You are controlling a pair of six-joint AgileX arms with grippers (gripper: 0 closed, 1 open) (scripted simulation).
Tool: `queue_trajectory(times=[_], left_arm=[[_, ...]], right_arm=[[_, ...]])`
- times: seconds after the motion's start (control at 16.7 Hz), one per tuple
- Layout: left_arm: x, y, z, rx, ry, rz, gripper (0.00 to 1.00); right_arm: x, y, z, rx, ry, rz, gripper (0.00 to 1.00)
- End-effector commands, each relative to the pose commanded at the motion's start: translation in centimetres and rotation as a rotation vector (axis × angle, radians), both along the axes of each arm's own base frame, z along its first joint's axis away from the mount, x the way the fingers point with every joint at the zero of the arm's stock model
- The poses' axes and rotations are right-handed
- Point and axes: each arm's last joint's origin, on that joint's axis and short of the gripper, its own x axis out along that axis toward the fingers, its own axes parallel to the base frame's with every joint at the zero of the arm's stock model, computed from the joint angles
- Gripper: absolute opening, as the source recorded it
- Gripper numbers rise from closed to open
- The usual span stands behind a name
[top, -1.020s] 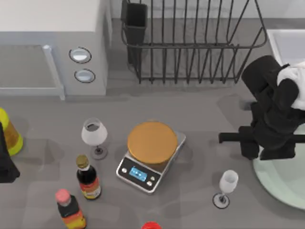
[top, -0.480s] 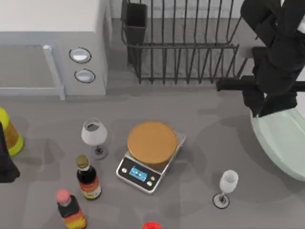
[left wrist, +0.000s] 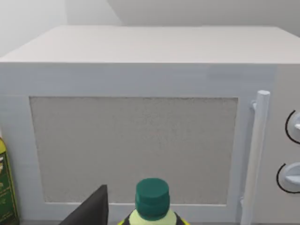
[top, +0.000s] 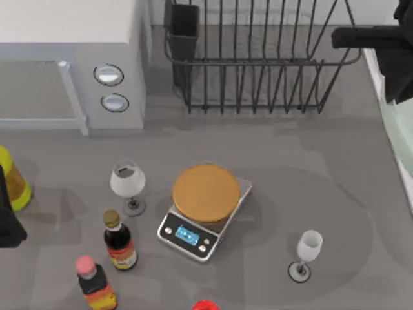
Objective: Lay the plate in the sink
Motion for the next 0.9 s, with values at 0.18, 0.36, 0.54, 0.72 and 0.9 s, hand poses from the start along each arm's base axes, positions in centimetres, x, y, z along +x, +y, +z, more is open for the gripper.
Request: queue_trajectory(times=[0.18, 0.36, 0.54, 0.72, 0.9], left_arm=[[0.0, 0.0, 0.0, 0.000, 0.000, 0.000, 1.00], [0.0, 0.0, 0.0, 0.000, 0.000, 0.000, 1.00], [0.0, 0.0, 0.0, 0.000, 0.000, 0.000, 1.00], [0.0, 0.0, 0.0, 0.000, 0.000, 0.000, 1.00], [0.0, 0.0, 0.0, 0.000, 0.000, 0.000, 1.00]], right_arm=[[-0.4, -0.2, 0.8, 0.003, -0.007, 0.000, 0.00], [-0.4, 0.0, 0.7, 0.002, -0.004, 0.004, 0.00], [0.7, -0.4, 0.4, -0.003, 0.002, 0.004, 0.00], [4.5, -1.7, -0.7, -0.015, 0.020, 0.005, 0.00], [10.2, -4.3, -3.7, -0.027, 0.047, 0.007, 0.00]])
